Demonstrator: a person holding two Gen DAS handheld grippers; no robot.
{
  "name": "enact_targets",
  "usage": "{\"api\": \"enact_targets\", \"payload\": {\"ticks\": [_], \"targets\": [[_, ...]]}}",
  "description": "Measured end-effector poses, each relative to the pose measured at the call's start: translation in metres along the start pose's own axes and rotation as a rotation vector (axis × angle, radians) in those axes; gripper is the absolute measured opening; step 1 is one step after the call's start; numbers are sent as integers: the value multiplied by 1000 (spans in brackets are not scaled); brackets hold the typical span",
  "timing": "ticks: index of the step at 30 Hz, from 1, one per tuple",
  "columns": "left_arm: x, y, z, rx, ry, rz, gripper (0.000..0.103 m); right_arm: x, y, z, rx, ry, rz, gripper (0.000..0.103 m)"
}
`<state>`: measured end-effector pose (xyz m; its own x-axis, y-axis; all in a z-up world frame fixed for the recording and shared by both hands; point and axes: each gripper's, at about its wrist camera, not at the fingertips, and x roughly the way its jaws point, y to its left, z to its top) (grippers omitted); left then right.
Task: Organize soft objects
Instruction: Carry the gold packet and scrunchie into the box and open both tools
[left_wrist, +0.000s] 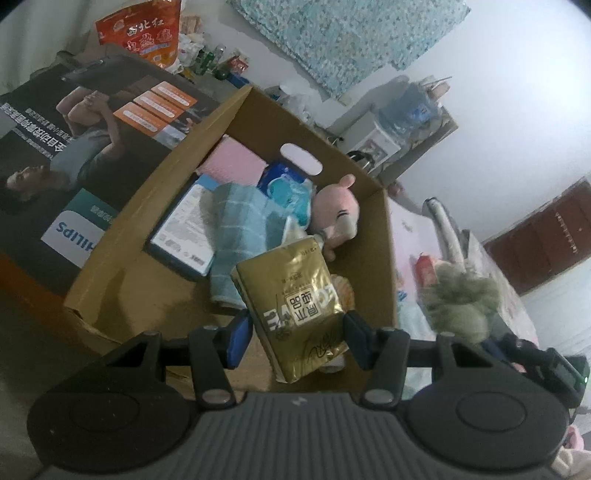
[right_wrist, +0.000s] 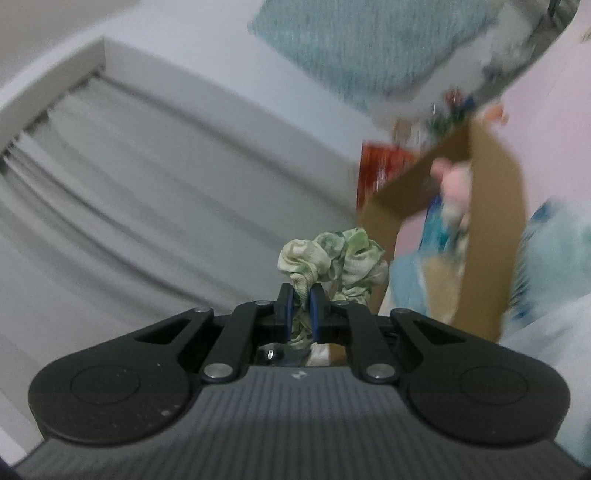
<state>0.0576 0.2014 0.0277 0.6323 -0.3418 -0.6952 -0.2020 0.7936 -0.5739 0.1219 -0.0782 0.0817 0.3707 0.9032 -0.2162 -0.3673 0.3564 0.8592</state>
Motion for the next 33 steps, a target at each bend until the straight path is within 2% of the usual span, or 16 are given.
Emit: {"api": "enact_targets", "payload": {"ticks": [4,9,14,21,28,33], "targets": [[9,8,1,29,25,33,55,49,2,-17,1,123,-49,8],[22,12,5,104,53,147,56,85,-1,-29,-15,232,-124,8],[32,14,10,177,72,241,57,109,2,-36,-63,290,-214,11],[44,7,9,273,77,302,60,129,-5,-48,-130,379,-340,16],[42,7,10,289,60,324,60,134,-3,-49,-180,397,-381,25],[35,8,9,286,31,337,66,130,3,-46,-241,351,-395,29]]}}
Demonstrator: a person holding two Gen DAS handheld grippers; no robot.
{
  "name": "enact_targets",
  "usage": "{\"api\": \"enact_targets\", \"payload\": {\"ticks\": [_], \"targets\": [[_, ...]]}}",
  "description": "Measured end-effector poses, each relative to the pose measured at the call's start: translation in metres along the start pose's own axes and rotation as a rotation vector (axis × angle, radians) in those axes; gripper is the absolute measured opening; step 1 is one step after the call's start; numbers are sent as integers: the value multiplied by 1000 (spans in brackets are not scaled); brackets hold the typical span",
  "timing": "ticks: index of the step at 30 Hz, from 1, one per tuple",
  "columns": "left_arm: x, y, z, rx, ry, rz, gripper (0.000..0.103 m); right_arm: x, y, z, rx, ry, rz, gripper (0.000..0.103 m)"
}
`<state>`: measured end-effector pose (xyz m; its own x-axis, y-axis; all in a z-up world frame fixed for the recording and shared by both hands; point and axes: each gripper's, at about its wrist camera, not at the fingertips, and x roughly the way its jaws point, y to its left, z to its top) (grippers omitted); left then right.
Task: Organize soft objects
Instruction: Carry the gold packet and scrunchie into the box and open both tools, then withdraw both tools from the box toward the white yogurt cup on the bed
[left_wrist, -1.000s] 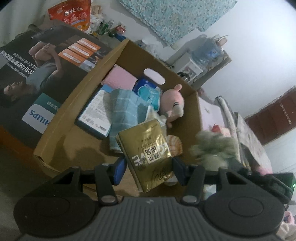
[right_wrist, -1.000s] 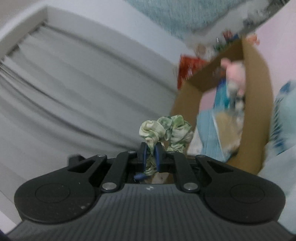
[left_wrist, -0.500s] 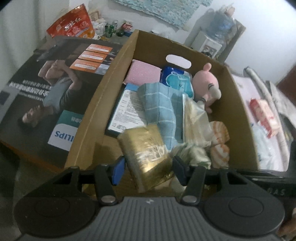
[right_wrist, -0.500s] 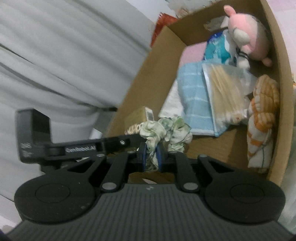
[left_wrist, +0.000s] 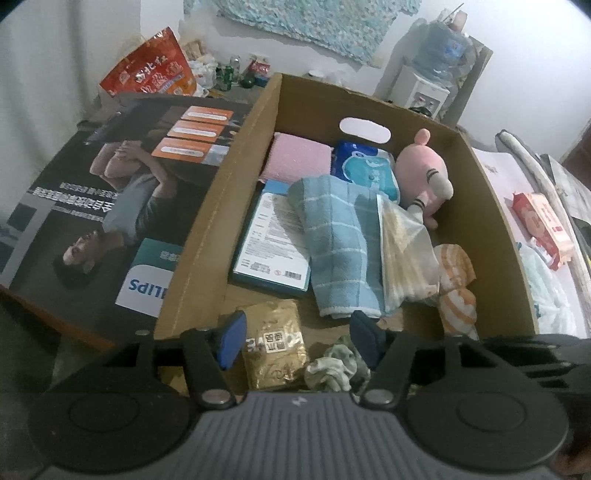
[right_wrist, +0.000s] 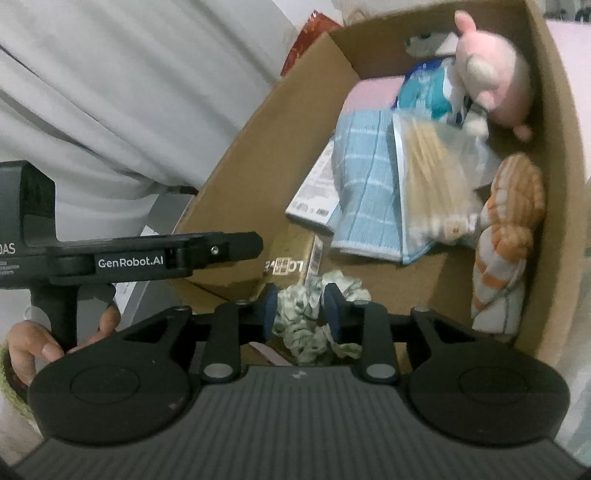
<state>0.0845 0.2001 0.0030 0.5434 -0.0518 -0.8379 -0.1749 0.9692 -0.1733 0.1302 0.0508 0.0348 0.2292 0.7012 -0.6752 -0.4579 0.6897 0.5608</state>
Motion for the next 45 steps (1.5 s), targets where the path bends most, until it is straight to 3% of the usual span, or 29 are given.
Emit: {"api": "enact_targets", "payload": {"ticks": [3,12,14,17,26,32,37,45], "targets": [[-6,0,-1,-9,-17,3,72,-15,3,1,-28,-50,-13,34],[-26,-13,-4,-22,-84,-28,88,-68,2,-7,-56,-222,-16,64],[-32,-22,-5,-7,-121,-28,89,-78,-1,-11,-40,-254,-7,74],[-42,-37,-7,33,-197,-10,93,-94,-8,-17,-6,-312,6,78],[-51,-73,-13,71,-274,-73,96,-138,-36,-36,108,-445,29,81],[-48,-92,-21,96,-282,-48,96,-168,-57,-51,158,-525,34,81],[-52,-109,-28,89,-292,-68,96,-189,-76,-64,194,-583,43,82],[-61,-167,-40,191,-318,-89,96,-226,-122,-88,263,-672,61,82]]}}
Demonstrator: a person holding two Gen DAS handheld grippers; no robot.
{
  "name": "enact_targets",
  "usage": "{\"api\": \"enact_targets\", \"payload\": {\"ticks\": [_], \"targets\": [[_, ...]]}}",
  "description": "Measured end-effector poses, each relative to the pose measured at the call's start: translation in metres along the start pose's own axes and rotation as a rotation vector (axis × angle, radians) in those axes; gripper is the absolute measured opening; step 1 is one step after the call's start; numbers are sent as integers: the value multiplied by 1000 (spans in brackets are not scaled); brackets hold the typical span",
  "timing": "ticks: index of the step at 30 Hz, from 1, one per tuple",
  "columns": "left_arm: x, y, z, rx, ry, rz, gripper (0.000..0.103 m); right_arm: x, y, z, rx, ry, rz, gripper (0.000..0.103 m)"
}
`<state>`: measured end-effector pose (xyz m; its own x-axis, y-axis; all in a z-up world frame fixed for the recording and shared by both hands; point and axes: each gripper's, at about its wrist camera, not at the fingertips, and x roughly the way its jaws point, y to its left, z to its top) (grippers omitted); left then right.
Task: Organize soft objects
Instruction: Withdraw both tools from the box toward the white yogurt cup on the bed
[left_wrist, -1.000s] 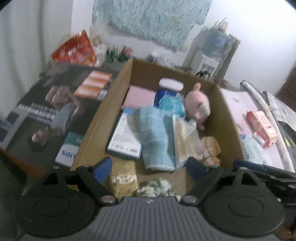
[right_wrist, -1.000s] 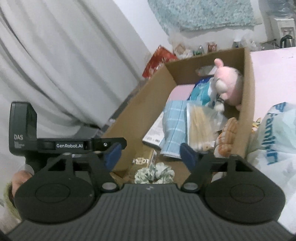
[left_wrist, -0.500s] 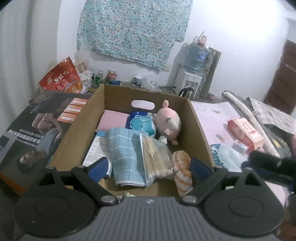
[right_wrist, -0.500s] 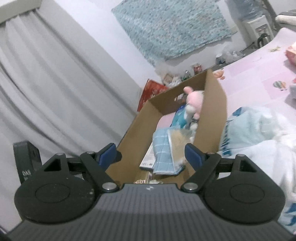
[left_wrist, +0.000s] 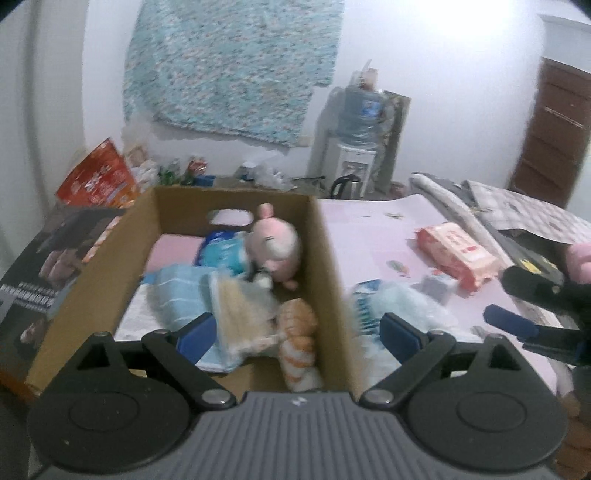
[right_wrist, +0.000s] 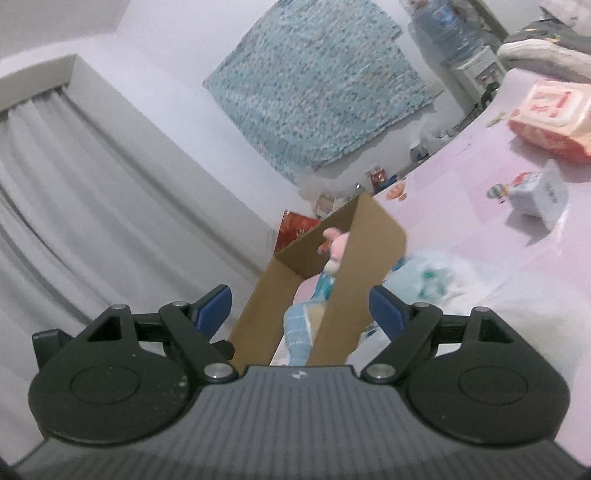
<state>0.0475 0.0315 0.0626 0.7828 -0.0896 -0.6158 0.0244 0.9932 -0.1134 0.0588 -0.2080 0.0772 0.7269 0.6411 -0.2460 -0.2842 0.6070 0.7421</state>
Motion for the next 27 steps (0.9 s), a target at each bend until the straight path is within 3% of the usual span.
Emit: {"api": "enact_targets", "payload": {"ticks": [7,15,19,24,27], "targets": [[13,-69,3,108,10,-91,96,-44,-56,18,67,-87,-47,82],[69,-157,19,244,76,-191,96,-74,-138,53,130,-180,-124,83],[115,-196,25,297,148,-202,90,-58,-175,78,142,-145,-138,83],[168,-230,26,341,240,-203,67,-11,-212,109,149,-40,-131,83],[194,-243,25,362,274,-176,61,16,-225,116,150,26,-136,83]]}}
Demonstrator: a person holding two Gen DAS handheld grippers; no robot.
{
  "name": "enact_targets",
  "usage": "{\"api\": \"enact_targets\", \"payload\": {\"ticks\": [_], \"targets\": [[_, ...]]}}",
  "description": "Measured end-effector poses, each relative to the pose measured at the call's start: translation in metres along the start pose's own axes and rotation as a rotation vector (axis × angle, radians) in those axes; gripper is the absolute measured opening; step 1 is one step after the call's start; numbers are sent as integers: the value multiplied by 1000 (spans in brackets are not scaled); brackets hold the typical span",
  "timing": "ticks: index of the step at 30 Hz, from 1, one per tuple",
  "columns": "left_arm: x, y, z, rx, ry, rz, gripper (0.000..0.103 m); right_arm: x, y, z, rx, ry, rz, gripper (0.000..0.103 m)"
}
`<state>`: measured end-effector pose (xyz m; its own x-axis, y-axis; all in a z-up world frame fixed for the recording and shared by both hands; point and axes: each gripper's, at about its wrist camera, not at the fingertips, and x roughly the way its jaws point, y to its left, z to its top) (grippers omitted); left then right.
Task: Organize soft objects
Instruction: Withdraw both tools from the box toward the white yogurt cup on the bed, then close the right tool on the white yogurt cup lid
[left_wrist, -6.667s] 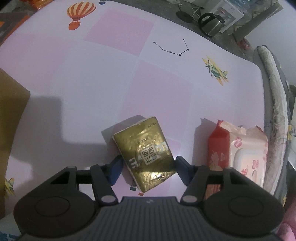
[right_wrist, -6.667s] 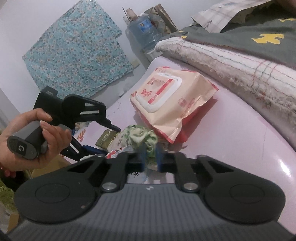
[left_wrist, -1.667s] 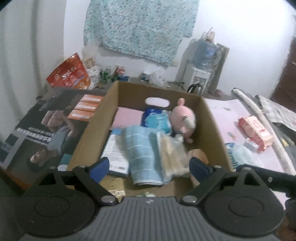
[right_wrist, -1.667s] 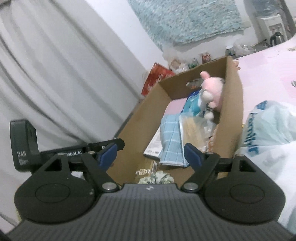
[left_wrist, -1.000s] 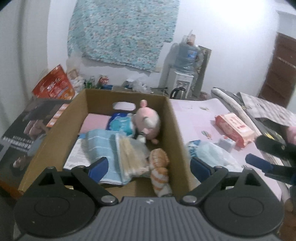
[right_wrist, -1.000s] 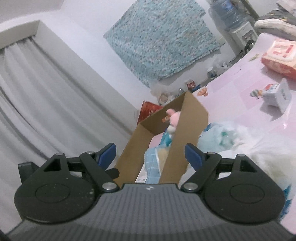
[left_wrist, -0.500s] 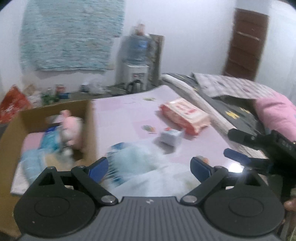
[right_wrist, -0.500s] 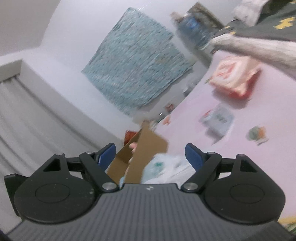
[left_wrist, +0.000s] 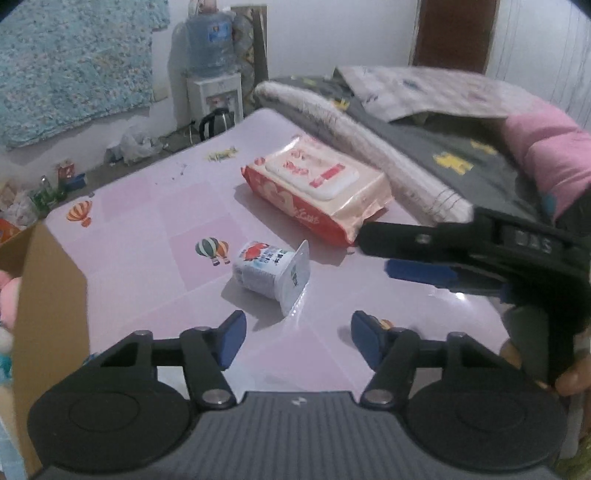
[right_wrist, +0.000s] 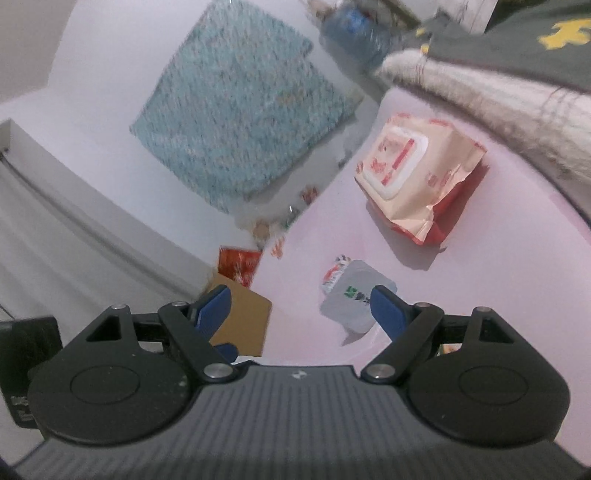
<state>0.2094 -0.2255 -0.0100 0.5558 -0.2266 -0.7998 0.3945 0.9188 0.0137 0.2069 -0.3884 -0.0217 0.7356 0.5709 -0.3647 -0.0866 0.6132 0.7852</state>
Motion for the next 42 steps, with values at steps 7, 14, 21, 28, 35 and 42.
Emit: {"api": "enact_targets", "payload": {"ticks": [7,14,21,28,35,42], "targets": [[42,-2,14,-12,63,60,46,55,-15,16,-22,86,-34,70],[69,1,19,-38,117,82,33,87,-23,24,-52,100,-58,49],[81,5,21,-71,132,84,18,101,-31,26,-44,113,-44,41],[80,13,20,-150,145,68,8,93,-30,19,-16,116,-51,33],[61,7,13,-189,166,-4,8,67,-23,6,13,114,-87,33],[33,-17,-6,-194,181,-104,8,9,-24,-25,108,60,-112,33]]}}
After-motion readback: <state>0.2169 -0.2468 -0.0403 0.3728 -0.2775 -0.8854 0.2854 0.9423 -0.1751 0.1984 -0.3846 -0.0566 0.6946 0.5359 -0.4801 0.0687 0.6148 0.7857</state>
